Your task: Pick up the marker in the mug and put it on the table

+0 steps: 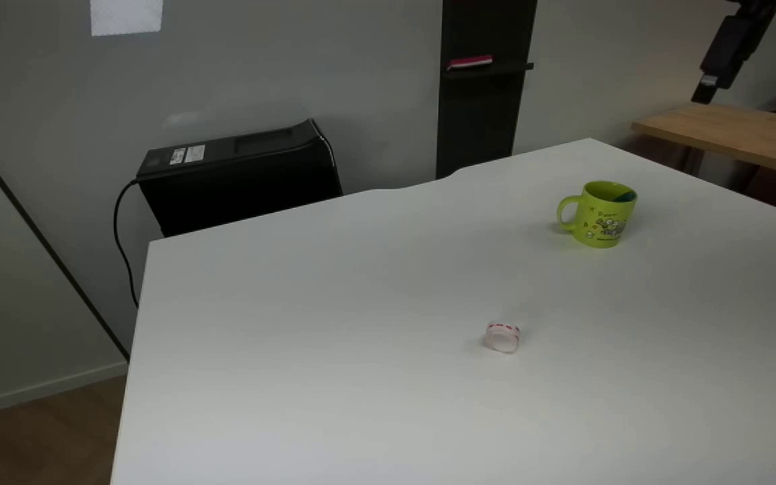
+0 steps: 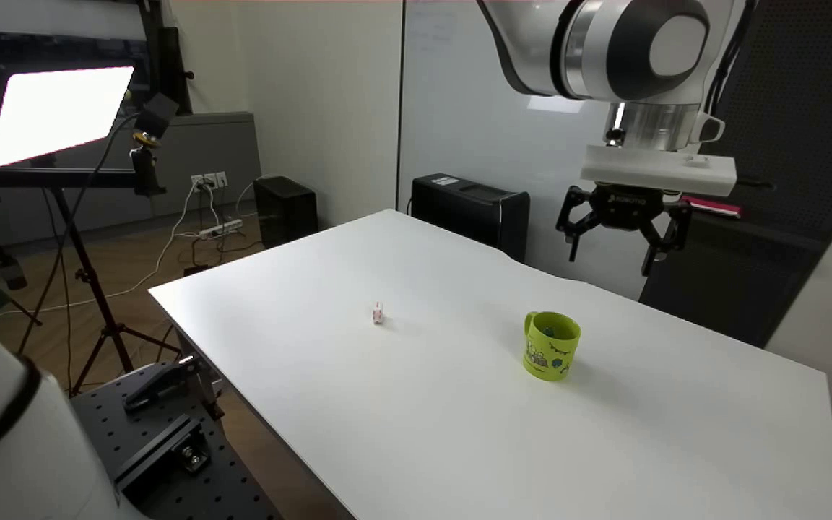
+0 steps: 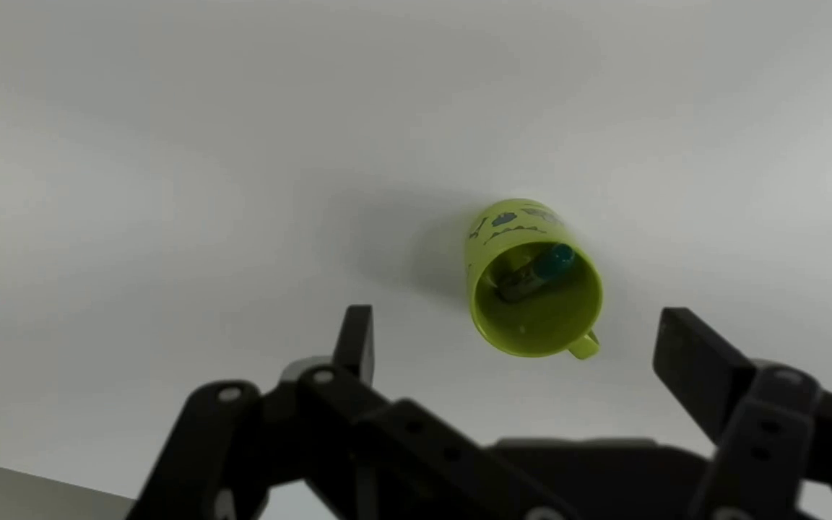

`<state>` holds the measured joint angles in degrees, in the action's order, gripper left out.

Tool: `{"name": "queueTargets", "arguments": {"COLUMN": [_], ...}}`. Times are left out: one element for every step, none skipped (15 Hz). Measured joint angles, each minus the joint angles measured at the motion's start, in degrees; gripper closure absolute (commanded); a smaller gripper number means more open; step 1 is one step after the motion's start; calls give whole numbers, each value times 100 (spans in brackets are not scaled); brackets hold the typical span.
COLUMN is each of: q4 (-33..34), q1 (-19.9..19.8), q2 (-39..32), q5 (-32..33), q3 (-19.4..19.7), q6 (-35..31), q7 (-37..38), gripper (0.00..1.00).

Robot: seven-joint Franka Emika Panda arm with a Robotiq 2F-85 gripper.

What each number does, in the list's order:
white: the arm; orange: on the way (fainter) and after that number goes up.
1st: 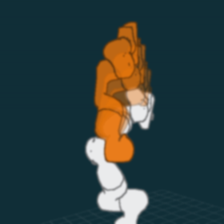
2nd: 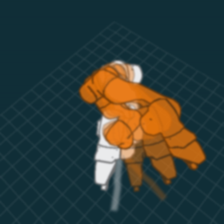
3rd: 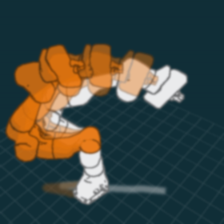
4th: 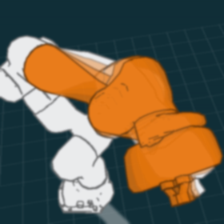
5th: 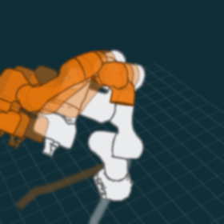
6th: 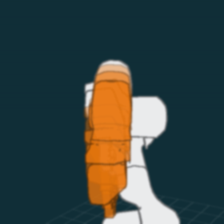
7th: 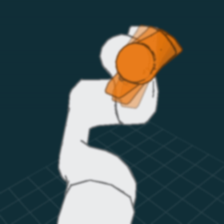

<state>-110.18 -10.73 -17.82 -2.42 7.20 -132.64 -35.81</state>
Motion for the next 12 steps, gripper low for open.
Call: {"name": "queueTargets", "arguments": {"q4": [9, 32, 70, 99, 117, 125, 125, 125, 125, 125, 125, 125], "q1": [0, 4, 4, 0, -3, -4, -4, -4, -5, -5, -5, -5], "q2": [-11, -9, 0, 7, 9, 8, 8, 8, 8, 8, 8, 8], "q5": [0, 21, 28, 28, 28, 28, 28, 28, 28, 28, 28, 28], "q3": [-27, -32, -31, -29, -26, -25, -25, -25, -25, -25, -25, -25], "q6": [58, 175, 289, 343, 369, 383, 386, 387, 388, 388, 388, 388], "q7": [40, 182, 299, 347, 369, 386, 397, 404, 409, 412, 413, 414], "gripper": [0, 0, 0, 0, 0, 0, 0, 0, 0, 0, 0, 0]}}
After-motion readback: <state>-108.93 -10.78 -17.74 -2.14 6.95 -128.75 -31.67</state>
